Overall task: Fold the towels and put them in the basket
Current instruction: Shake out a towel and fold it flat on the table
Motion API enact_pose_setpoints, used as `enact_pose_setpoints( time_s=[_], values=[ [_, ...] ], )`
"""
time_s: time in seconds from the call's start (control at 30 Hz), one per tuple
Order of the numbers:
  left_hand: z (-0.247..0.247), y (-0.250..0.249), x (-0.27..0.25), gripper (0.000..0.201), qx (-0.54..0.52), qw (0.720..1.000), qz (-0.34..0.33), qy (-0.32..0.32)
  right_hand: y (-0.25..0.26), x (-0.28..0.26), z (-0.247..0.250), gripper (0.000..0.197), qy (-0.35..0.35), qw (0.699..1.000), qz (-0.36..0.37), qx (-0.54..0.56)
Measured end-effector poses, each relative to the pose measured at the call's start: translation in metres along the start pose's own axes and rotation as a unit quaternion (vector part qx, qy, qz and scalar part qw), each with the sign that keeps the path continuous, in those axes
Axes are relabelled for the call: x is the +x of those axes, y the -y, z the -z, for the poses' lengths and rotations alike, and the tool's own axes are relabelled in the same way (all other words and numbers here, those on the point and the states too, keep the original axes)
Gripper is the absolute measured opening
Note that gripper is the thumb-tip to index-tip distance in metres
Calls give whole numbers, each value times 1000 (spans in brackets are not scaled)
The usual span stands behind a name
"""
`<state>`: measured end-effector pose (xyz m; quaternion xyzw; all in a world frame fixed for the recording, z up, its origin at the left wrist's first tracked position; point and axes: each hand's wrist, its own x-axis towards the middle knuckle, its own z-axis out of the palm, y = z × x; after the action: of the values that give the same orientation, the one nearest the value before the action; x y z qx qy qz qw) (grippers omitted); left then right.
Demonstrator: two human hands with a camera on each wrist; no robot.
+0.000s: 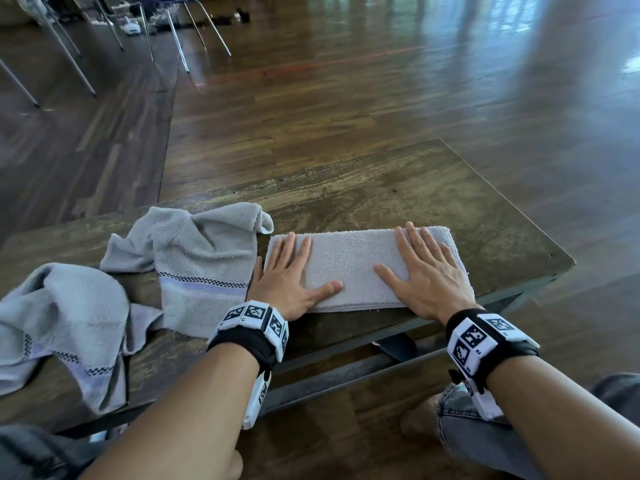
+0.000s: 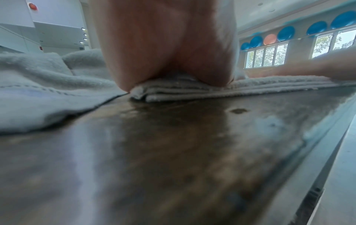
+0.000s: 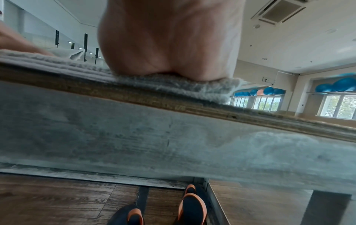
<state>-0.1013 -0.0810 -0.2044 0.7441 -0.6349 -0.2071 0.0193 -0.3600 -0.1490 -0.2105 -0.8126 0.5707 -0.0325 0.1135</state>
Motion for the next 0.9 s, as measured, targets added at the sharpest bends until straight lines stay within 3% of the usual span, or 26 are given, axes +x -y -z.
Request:
enact_pose_setpoints(
  time_s=[0.13, 0.47, 0.53, 0.67, 0.73, 0.8, 0.9],
  values=[
    [4, 8, 1, 126, -5, 1000, -14, 19, -2, -6, 5, 92, 2, 999, -33, -13],
    [7, 2, -1, 131, 19, 999, 10, 42, -9, -6, 14, 98, 21, 997, -78, -11],
    [8, -1, -2, 132, 26, 998, 25, 48, 0, -7, 22, 90, -6, 999, -43, -16],
    [6, -8, -8, 126, 57, 996, 58, 19, 26, -26, 36, 55, -134, 980, 142, -33],
    [7, -11, -15, 122, 68, 996, 62, 5, 39, -36, 37, 47, -72, 981, 177, -21],
    [11, -14, -23, 119, 82, 995, 63, -16, 43, -36, 35, 47, 20, 987, 156, -18],
    [23, -21, -31, 106, 114, 989, 73, -52, 41, -24, 39, 45, 41, 993, 107, -5]
  ],
)
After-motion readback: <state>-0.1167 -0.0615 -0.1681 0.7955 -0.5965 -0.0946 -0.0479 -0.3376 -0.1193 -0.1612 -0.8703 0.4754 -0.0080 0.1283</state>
